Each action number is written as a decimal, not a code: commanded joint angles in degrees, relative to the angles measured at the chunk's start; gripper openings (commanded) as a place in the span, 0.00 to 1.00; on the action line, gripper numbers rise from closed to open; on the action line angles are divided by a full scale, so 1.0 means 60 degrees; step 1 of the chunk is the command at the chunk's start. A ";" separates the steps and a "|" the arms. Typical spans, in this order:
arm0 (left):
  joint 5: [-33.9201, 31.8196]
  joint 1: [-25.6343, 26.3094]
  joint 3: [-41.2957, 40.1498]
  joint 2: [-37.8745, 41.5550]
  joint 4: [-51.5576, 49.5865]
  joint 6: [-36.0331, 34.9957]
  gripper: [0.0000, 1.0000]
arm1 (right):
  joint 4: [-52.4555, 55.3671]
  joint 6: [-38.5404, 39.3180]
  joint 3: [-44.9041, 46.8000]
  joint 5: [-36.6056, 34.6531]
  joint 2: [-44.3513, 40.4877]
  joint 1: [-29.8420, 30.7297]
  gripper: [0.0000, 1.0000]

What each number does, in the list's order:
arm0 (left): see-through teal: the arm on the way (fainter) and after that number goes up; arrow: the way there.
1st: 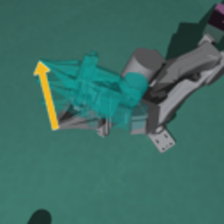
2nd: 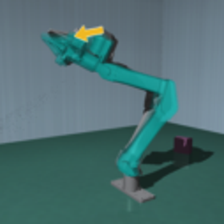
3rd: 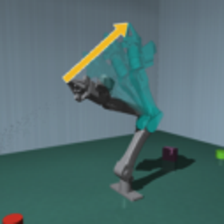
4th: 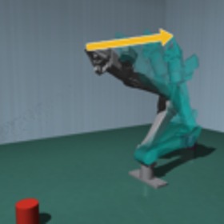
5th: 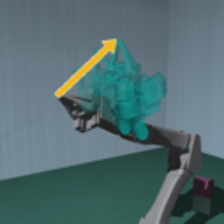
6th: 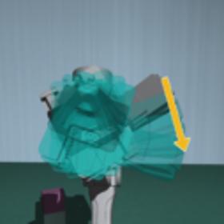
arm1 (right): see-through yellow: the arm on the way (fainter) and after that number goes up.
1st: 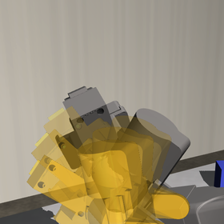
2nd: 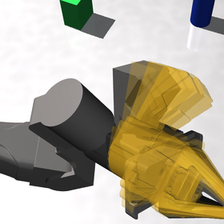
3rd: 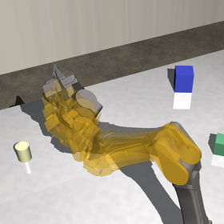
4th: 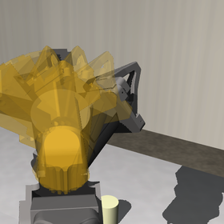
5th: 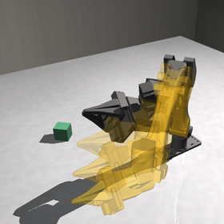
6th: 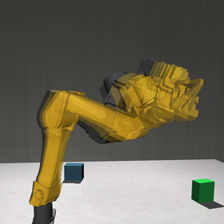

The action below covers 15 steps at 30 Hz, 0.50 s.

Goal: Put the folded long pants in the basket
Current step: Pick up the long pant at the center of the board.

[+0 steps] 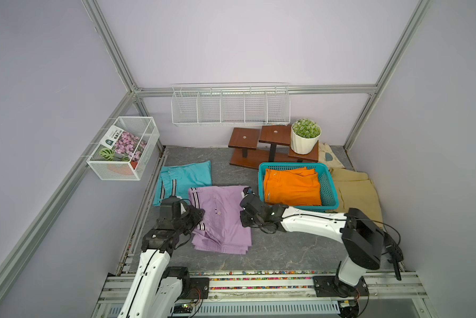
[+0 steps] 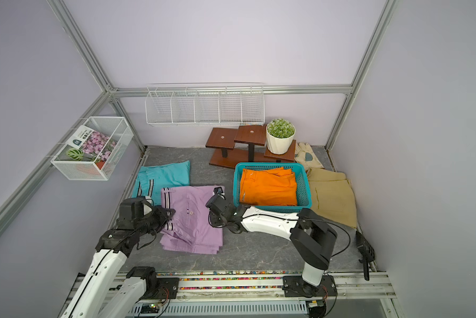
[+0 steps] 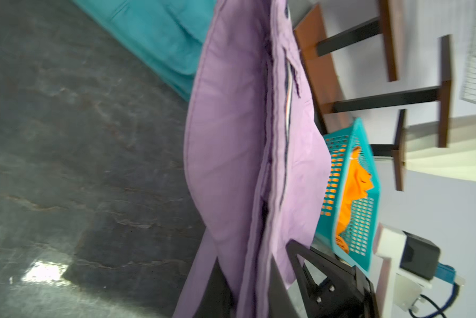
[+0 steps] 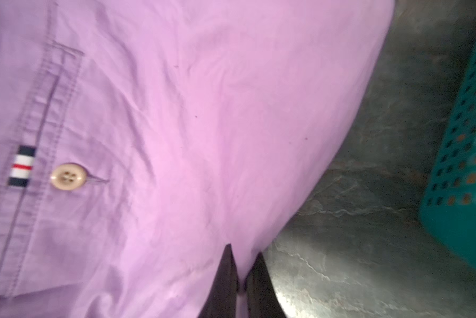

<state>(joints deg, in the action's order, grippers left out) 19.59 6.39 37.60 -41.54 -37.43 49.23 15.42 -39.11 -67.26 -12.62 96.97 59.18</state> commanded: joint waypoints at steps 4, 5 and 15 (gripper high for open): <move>0.0504 -0.0011 0.0939 -0.0196 -0.0194 -0.0104 0.00 | 0.1329 0.0527 0.0141 -0.0944 -0.2072 -0.0225 0.00; 0.0565 -0.0011 0.1028 -0.0386 -0.0146 -0.0047 0.00 | 0.1394 0.0528 0.0278 -0.0956 -0.2415 -0.0351 0.00; -0.0020 0.2210 0.3262 -0.3069 0.0994 0.0297 0.00 | 0.2602 0.1080 0.0730 -0.0534 -0.5087 -0.2236 0.00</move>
<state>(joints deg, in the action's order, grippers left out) 25.74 15.92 52.47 -56.25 -35.46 50.35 25.54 -34.61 -62.94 -12.84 69.32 49.15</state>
